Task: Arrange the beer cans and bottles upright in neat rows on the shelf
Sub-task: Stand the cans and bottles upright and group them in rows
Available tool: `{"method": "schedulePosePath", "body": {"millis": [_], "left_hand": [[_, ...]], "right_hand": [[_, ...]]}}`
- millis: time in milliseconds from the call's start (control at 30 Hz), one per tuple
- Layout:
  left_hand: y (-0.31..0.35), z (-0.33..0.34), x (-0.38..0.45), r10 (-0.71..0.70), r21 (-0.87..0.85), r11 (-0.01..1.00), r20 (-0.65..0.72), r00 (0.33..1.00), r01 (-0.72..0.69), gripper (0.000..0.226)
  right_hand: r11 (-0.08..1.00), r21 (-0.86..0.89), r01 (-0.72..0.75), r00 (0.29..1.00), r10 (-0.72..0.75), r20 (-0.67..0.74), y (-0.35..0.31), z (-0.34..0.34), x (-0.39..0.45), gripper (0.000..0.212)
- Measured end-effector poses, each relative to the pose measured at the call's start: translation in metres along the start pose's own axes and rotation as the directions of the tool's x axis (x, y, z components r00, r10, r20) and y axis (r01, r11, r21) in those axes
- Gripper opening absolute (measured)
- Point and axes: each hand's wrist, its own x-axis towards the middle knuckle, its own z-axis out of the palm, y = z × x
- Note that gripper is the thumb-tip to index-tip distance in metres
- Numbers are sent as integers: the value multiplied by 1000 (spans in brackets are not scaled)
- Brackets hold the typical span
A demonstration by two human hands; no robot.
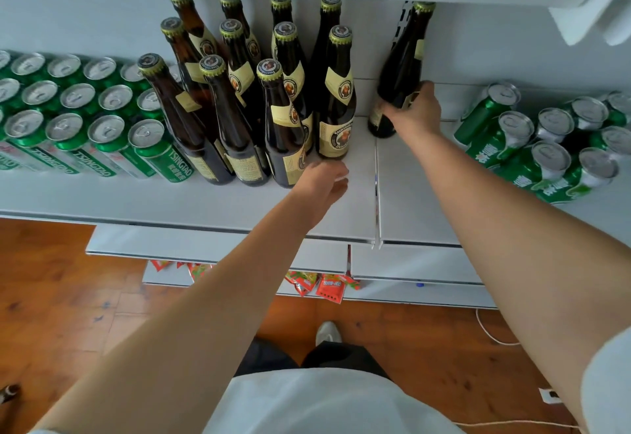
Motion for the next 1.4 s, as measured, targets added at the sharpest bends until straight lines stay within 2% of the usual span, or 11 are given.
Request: {"method": "schedulePosePath", "body": {"millis": [100,200,367,500,567,633,733,833,967,1133,1400], "left_hand": [[-12,-21,-21,21,219,976,-5,1000,-19,25],[-27,-49,-29,227,455,882,-179,957,-124,34],[-24,-72,-38,509,616,751,-310,803,-239,34],[-12,-82,-45,635,682,696,-440,635,-223,58],[-5,-88,-48,660,671,695,-454,598,-258,74],[1,-94,-49,689,663,676,-412,595,-323,86],[12,-103,-53,699,664,652,-340,629,-366,93],[18,-110,-58,685,692,638,-309,660,-339,95],[15,-119,-60,697,710,607,-261,668,-356,96],[15,-129,-60,710,718,577,-205,674,-389,96],[13,-132,-63,680,767,552,-187,709,-327,94]], "right_hand": [[995,-70,74,997,-73,8,3,-12,-16,68],[978,-151,146,989,-149,-14,12,-26,-51,62],[975,-107,193,977,-201,-65,26,-34,-111,55],[964,-53,259,966,-260,-10,13,-16,-145,52],[960,-18,280,960,-280,31,4,-2,-153,52],[961,32,276,959,-277,58,-6,12,-158,53],[964,70,255,964,-259,60,-20,29,-161,52],[969,63,238,969,-241,50,-32,40,-158,52],[979,46,199,978,-201,46,-39,46,-154,55],[987,32,156,983,-158,97,-38,47,-152,61],[993,17,120,976,-122,180,-42,43,-146,60]]}}
